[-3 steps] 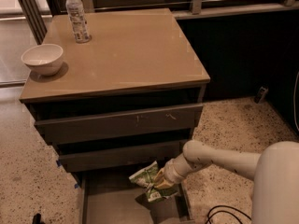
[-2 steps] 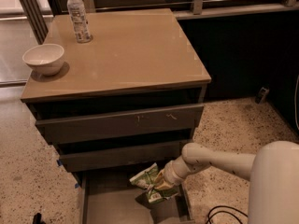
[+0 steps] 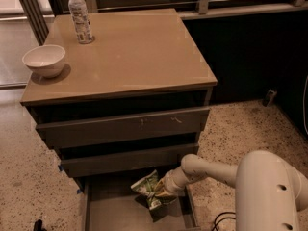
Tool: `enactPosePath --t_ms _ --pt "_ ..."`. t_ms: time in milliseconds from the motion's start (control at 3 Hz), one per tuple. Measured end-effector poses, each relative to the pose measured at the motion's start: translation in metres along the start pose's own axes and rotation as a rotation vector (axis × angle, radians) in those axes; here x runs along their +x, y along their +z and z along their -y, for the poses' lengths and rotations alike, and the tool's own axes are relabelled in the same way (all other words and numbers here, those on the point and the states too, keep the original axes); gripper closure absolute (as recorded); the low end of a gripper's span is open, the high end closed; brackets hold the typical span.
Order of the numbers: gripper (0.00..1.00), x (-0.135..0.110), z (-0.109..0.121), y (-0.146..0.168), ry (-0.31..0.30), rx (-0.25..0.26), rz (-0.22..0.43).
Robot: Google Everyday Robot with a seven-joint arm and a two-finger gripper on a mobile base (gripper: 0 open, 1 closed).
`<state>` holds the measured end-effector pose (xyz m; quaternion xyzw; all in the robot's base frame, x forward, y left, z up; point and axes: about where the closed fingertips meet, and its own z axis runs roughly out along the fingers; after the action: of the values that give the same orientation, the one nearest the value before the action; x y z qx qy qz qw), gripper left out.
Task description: Place green jalapeno chip bag into bottom drawer
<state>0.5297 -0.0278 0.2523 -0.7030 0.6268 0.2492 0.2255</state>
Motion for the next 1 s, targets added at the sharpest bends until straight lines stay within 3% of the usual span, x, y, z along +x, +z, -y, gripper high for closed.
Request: enactPosePath --t_ms 1000 --pt "1.00 0.026 0.013 0.055 -0.020 -0.028 0.048"
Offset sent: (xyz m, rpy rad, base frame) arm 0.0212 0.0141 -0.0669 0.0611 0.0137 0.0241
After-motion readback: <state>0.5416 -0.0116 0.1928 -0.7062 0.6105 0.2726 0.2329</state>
